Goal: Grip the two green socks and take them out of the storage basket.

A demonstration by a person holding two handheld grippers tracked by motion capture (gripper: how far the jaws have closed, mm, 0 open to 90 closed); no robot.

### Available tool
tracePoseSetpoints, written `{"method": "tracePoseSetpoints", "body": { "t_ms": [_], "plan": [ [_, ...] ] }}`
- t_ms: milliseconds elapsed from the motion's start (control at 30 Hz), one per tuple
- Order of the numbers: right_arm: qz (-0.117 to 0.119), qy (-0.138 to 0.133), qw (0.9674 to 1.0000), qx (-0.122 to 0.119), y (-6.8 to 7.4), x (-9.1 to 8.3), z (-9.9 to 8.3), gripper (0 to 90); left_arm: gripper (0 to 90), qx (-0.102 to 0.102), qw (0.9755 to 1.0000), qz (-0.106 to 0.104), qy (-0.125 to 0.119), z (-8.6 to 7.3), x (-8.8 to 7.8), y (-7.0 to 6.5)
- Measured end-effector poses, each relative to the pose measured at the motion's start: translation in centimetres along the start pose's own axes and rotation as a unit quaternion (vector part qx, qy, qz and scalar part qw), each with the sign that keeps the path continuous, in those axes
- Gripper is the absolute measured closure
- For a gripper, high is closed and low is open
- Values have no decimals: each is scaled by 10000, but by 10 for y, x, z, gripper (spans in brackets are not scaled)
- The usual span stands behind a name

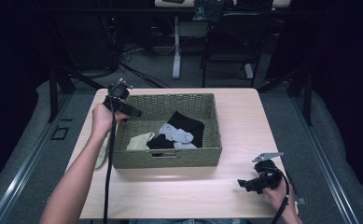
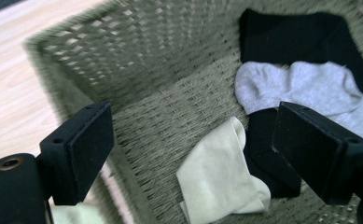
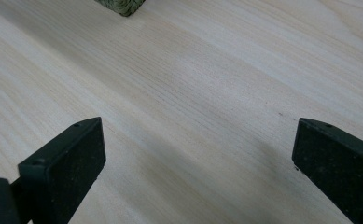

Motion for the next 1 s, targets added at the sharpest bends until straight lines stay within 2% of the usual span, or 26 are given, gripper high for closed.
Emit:
{"method": "tracePoseSetpoints", "body": {
  "t_ms": [267, 567, 767, 1000],
  "plan": [
    [-35, 2, 10000, 30, -1, 0, -1, 19, 134, 196, 9996, -121, 149, 8, 24, -12],
    [-37, 6, 10000, 20, -2, 0, -2, 20, 151, 253, 9988, -206, 378, 9, 47, -17],
    [-30, -3, 10000, 26, -1, 0, -1, 20, 164, 334, 9972, -344, 571, 8, 62, -23],
    [-38, 5, 10000, 26, -2, 0, -1, 20, 254, 490, 9941, -418, 875, 5, 76, -27]
  ]
}}
Point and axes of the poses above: each handheld gripper's, and its own axes: x roughly forward along the jaws, z roughly out of its top, y roughly to its left, the point moved 5 cm from there along x, roughly forward along the jaws, and after that the axes turned 15 degrees about y, right-handed, at the moved point
